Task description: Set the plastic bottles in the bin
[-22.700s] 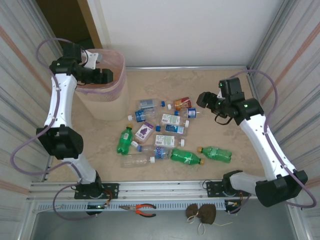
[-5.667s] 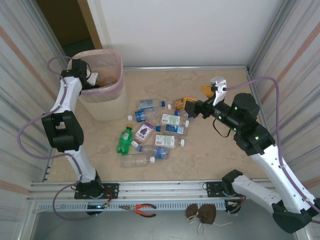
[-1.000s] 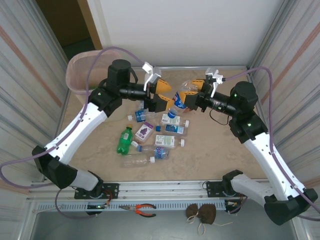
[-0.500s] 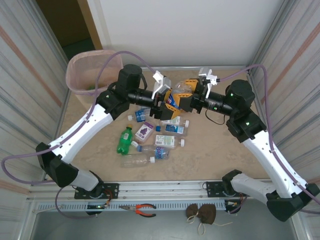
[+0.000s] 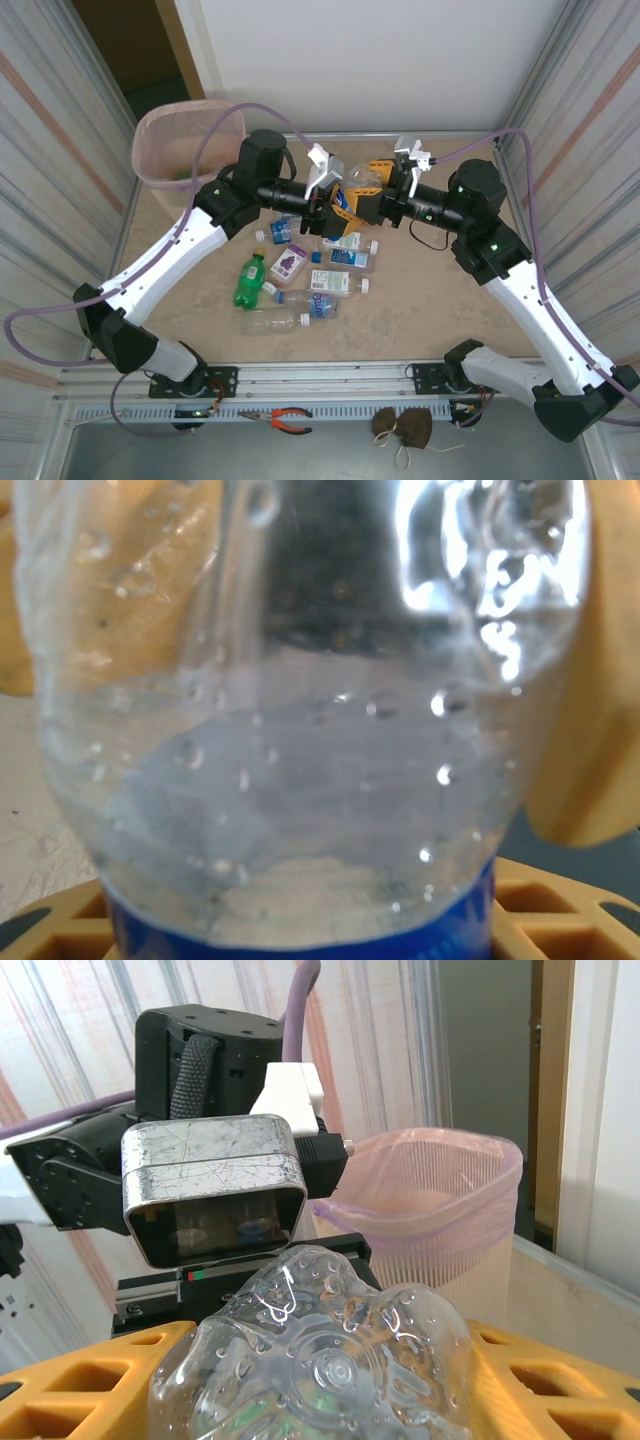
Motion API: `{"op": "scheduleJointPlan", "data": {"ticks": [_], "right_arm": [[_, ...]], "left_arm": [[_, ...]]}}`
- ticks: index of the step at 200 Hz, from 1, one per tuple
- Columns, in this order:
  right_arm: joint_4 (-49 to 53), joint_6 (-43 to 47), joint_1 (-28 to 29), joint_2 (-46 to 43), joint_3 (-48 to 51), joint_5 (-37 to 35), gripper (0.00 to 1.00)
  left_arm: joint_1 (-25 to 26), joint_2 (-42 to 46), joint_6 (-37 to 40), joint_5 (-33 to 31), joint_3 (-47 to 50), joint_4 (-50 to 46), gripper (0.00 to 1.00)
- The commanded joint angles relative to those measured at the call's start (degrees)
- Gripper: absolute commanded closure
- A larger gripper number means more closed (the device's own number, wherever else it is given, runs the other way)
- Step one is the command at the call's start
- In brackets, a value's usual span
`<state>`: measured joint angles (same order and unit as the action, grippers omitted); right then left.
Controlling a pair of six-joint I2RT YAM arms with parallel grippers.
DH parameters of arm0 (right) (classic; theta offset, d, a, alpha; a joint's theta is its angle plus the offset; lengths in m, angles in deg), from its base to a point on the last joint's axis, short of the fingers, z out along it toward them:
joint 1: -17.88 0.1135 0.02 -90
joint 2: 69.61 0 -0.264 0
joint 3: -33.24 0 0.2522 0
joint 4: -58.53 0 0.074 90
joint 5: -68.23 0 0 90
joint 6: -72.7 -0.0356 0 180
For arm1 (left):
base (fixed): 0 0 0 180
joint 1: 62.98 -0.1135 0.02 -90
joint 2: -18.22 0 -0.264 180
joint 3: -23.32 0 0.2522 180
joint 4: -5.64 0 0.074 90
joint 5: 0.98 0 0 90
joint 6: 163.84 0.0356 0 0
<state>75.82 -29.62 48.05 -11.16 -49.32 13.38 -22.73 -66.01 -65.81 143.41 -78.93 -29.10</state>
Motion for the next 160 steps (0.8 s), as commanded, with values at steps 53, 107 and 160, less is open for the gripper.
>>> {"op": "scheduleJointPlan", "data": {"ticks": [53, 107, 160], "right_arm": [[4.2, 1.1, 0.3, -5.9, -2.1, -14.2, 0.15], [6.5, 1.7, -0.3, -8.8, -0.8, -20.2, 0.13], [7.1, 0.8, -0.8, -8.5, -0.4, -20.9, 0.12]], "left_arm": [[-1.8, 2.0, 2.0, -9.3, -5.5, -6.5, 0.54], [-9.5, 3.6, -2.3, -21.4, -9.9, -12.7, 0.54], [-26.2, 2.6, -10.5, -22.2, -17.2, -19.3, 0.54]]}}
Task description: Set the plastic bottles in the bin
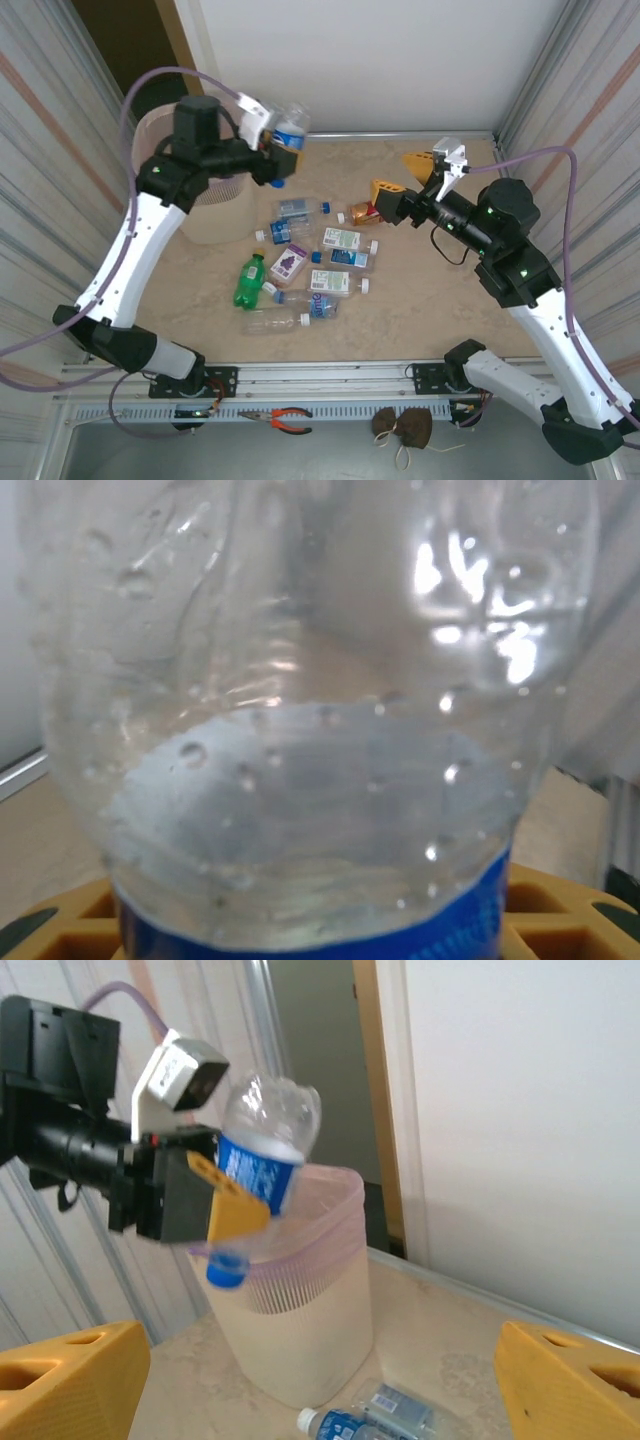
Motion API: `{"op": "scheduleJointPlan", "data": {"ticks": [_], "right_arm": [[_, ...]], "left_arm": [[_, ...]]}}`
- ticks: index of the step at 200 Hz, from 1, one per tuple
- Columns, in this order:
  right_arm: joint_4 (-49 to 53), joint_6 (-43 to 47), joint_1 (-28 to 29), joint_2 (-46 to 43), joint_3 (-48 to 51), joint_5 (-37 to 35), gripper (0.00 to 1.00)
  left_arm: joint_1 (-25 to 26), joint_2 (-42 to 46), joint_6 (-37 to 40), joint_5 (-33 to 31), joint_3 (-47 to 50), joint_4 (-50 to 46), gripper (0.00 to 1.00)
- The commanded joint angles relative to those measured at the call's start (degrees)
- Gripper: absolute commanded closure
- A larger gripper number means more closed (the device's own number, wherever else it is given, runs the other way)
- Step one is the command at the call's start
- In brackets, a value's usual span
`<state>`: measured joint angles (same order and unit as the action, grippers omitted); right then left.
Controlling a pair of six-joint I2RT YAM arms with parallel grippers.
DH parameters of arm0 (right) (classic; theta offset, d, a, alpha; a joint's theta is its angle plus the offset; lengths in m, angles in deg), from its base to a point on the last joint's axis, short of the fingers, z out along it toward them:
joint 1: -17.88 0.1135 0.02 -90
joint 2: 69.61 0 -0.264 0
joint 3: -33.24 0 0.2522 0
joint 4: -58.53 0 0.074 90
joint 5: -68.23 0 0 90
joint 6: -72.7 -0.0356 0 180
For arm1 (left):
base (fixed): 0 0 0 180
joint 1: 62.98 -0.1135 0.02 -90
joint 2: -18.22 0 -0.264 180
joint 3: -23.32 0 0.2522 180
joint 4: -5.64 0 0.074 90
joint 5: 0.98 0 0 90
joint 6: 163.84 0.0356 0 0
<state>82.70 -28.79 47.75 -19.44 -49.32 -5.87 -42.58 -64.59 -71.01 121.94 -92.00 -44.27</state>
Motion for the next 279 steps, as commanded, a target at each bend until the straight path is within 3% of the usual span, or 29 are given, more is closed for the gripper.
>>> {"op": "scheduleJointPlan", "data": {"ticks": [1, 44, 100, 219, 279], "right_arm": [[0.2, 0.0, -0.5, -0.1, -0.3, -1.7, 0.12], [0.2, -0.5, -0.6, 0.5, -0.4, -1.6, 0.12], [0.4, -0.6, -0.6, 1.0, -0.6, -1.2, 0.12], [0.9, -0.6, -0.7, 0.7, 0.7, -2.1, 0.12], [1.0, -0.9, -0.8, 0.4, 1.1, -2.1, 0.12]], "left_arm": [[-6.5, 1.1, -5.5, -0.7, -4.4, -4.3, 0.54], [-20.4, -3.5, -9.9, 2.6, -9.3, -7.1, 0.56], [-27.3, -12.4, -7.4, -0.3, -14.4, -13.7, 0.55], [-27.9, -22.0, -7.9, -3.3, 0.6, -11.8, 0.54], [-26.0, -24.0, -7.4, -8.0, 4.5, -12.5, 0.44]]}}
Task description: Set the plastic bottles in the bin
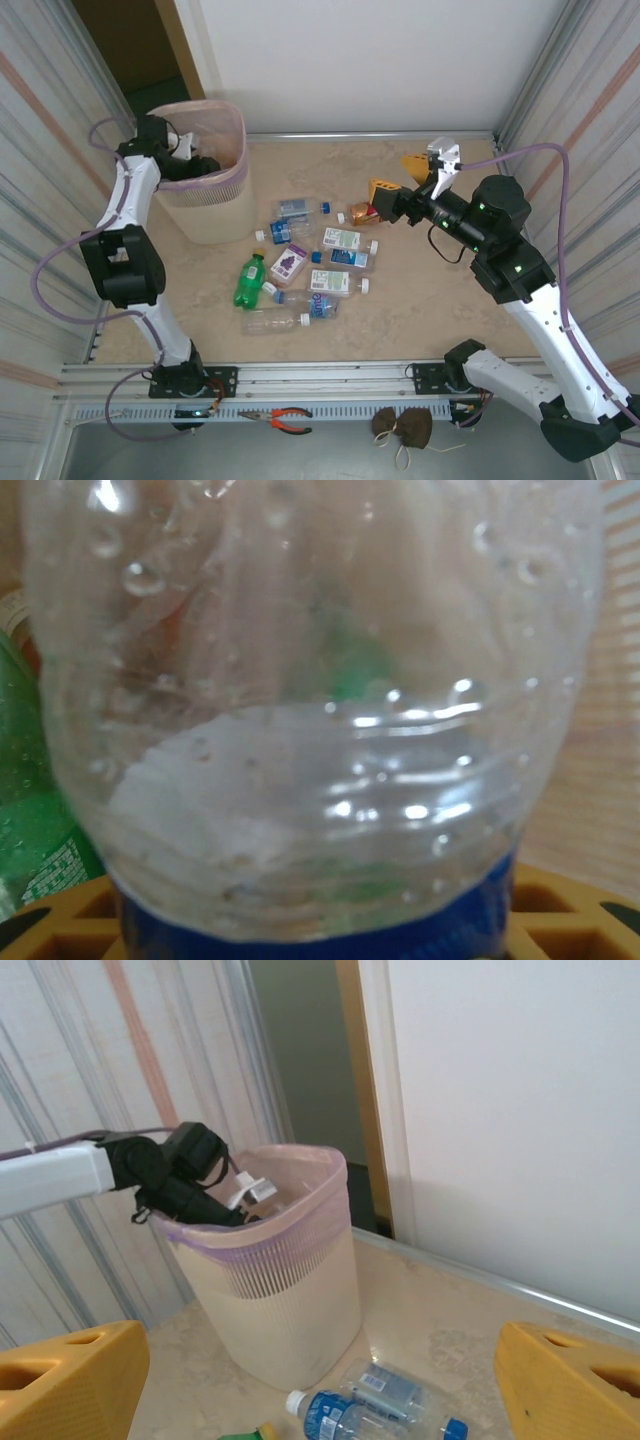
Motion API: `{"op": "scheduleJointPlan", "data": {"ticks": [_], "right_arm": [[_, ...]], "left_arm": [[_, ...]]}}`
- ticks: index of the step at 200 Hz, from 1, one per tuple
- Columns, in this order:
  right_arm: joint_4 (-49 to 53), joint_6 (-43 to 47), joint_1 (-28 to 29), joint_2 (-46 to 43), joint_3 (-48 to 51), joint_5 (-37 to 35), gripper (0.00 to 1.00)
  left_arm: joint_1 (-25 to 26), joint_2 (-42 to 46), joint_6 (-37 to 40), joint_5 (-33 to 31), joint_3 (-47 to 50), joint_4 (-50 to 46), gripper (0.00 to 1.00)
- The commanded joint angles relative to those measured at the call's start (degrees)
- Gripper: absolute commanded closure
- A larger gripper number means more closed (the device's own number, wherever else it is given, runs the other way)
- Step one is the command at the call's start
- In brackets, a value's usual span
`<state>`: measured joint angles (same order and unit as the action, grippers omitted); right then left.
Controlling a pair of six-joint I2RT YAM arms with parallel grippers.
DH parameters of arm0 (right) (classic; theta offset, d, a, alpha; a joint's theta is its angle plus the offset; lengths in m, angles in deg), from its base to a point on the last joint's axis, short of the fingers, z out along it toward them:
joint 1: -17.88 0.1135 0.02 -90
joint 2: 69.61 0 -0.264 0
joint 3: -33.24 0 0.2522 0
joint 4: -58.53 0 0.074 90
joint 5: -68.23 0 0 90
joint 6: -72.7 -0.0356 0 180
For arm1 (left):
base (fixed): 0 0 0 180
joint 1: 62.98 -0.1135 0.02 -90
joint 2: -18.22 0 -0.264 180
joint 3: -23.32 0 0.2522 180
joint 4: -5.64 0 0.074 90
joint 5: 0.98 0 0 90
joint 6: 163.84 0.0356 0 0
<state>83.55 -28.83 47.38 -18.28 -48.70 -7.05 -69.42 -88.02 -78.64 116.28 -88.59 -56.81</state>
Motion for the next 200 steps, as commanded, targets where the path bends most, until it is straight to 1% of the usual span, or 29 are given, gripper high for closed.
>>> {"op": "scheduleJointPlan", "data": {"ticks": [1, 36, 78, 103, 158, 188, 200], "right_arm": [[0.1, -0.9, -0.4, -0.7, 0.5, -1.0, 0.12], [0.5, -0.9, -0.4, -1.0, 0.4, -1.4, 0.12], [0.7, -0.9, -0.4, -1.0, 0.2, -1.6, 0.12], [0.9, -0.9, -0.4, -0.7, -0.1, -2.1, 0.12], [6.3, -3.1, -0.7, 3.1, -2.3, -7.7, 0.12], [9.2, -5.8, -2.8, 5.0, -2.8, -9.1, 0.13], [10.8, -7.3, -4.1, 8.1, -3.1, -9.9, 0.14]], "left_arm": [[0.8, -0.6, 0.3, -2.3, 1.1, 0.0, 0.43], [0.9, 0.1, 0.1, -2.5, 0.8, -0.3, 0.33], [0.9, 2.2, 0.3, -3.5, -1.7, -1.6, 0.27], [0.9, 3.6, 0.4, -3.8, -3.2, -2.3, 0.26], [0.9, 6.9, 0.4, -2.1, -4.3, -3.0, 0.27], [0.9, 8.6, 0.7, -1.4, -4.3, -3.1, 0.29], [0.9, 9.2, 0.8, -1.0, -4.2, -3.1, 0.30]]}}
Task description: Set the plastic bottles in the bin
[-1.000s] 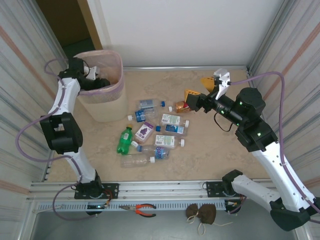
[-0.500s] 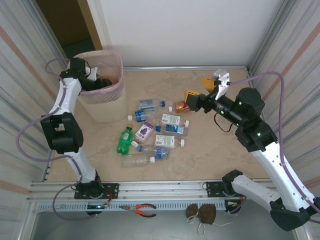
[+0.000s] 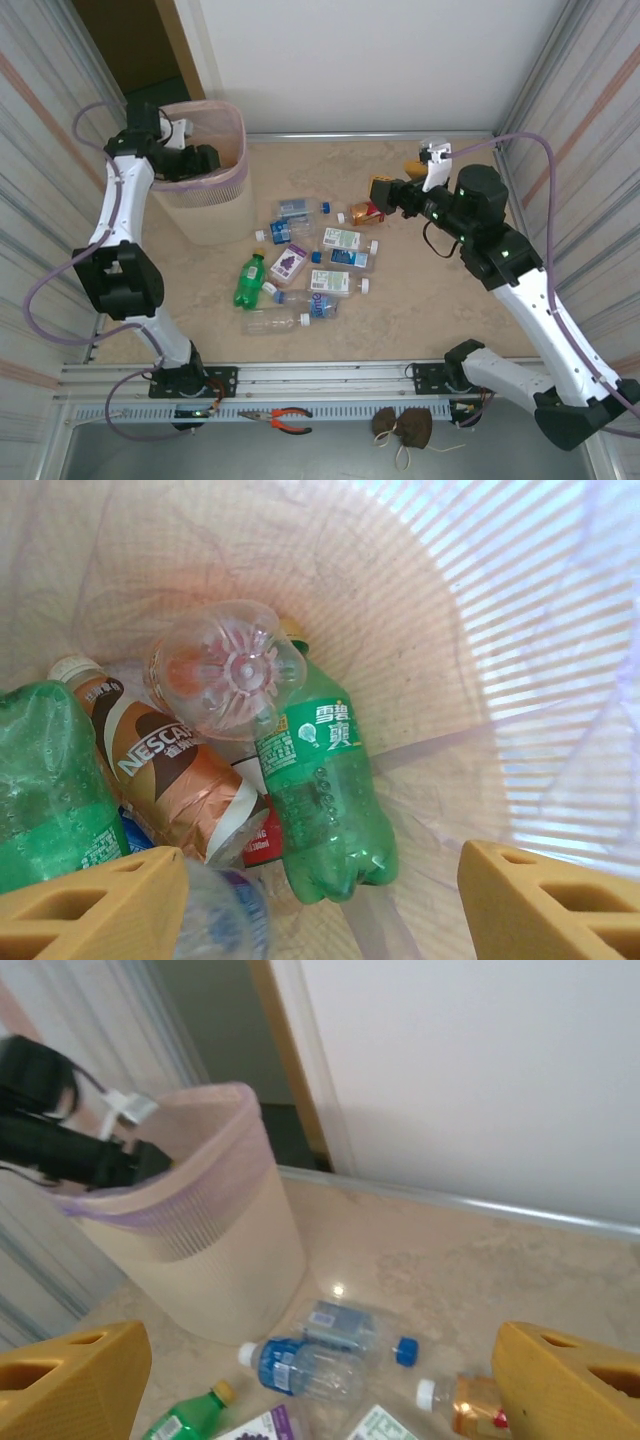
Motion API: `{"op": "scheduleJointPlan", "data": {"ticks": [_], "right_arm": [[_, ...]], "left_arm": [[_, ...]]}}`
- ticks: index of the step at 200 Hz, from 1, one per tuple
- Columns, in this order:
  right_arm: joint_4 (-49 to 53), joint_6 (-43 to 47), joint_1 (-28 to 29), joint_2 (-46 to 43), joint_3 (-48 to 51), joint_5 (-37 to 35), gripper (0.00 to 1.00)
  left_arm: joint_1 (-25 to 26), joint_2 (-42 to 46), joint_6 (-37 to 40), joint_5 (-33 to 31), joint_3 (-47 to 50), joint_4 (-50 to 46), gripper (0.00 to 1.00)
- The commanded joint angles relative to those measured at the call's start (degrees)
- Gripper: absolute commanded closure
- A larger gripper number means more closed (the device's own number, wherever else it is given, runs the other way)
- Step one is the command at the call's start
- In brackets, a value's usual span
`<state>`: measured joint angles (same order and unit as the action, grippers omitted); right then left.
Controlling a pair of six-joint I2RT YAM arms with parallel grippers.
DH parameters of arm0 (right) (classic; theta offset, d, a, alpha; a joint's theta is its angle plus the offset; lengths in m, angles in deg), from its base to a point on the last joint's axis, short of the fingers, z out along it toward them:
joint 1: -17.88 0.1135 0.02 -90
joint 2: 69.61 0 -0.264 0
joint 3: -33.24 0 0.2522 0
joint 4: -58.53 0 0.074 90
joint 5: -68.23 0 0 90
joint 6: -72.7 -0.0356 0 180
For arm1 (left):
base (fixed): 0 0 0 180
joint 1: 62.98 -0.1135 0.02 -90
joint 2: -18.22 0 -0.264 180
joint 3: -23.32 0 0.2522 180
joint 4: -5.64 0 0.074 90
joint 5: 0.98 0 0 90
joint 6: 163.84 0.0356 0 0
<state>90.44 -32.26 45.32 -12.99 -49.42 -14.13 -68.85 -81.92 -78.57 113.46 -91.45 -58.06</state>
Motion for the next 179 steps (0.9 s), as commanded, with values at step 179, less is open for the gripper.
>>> {"op": "scheduleJointPlan", "data": {"ticks": [179], "right_arm": [[34.5, -67.7, -9.8, 44.4, -23.5, -11.5, 0.12]], "left_arm": [[0.4, 15.5, -1.4, 8.2, 4.4, 2.7, 0.30]]}}
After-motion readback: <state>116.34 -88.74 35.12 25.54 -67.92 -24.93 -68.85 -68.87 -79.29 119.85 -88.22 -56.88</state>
